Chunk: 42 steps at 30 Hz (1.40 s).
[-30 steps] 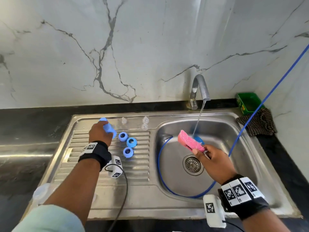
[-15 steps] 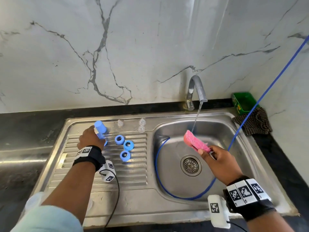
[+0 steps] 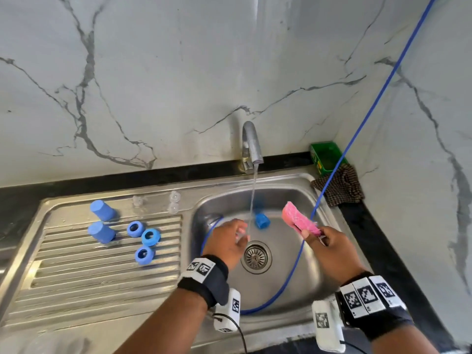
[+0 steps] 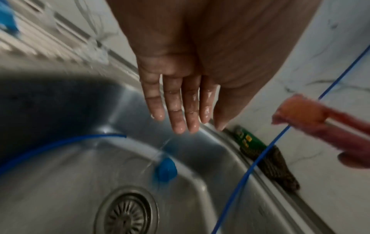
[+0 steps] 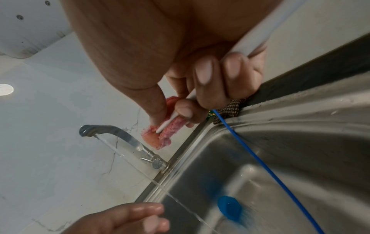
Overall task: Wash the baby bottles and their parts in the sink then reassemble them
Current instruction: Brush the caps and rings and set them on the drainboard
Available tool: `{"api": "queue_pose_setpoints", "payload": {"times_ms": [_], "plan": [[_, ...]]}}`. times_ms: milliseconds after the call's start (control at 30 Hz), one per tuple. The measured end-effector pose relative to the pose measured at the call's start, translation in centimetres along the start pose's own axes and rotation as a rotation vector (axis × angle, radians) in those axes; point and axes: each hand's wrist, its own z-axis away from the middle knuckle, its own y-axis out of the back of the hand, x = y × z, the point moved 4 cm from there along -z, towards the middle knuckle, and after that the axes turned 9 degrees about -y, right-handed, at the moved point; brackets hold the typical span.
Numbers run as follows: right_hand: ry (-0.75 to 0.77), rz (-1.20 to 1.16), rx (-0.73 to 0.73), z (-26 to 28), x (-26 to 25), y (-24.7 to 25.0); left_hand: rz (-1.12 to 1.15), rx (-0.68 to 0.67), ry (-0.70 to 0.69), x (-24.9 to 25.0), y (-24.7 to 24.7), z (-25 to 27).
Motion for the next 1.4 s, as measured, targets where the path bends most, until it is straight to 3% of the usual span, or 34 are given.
{"api": "queue_pose_setpoints", "payload": {"times_ms": [200, 433, 567, 733, 867, 1133, 1267, 1400], "plan": [[-0.013, 0.004, -0.056, -3.2, 2.7, 3.1, -0.057, -0.211, 0.208, 1.2, -10.2, -6.5], [0.002, -0.064, -0.126, -8.5, 5.1, 4.6, 0.015, -0.192, 0.63, -1.2, -17.0, -13.0], [-0.001, -0.108, -0.15, -11.4, 6.2, 4.5, -0.03, -0.211, 0.768, -3.4, -19.4, -15.6], [-0.014, -0.163, -0.193, -12.9, 7.1, 3.6, -0.105, -0.216, 0.766, -5.5, -19.8, -17.0], [-0.018, -0.163, -0.215, -13.0, 7.5, 2.9, -0.003, -0.096, 0.723, -6.5, -19.4, -15.8], [0.026, -0.163, -0.186, -10.5, 5.5, 2.4, 0.56, 0.343, 0.734, -6.5, -15.3, -10.9], [0.065, -0.157, -0.196, -8.0, 3.7, 2.6, 0.694, 0.441, 0.54, -5.2, -10.8, -9.8], [0.111, -0.161, -0.161, -5.1, 1.6, 3.1, 0.731, 0.392, 0.258, -1.8, -6.1, -9.7]]}}
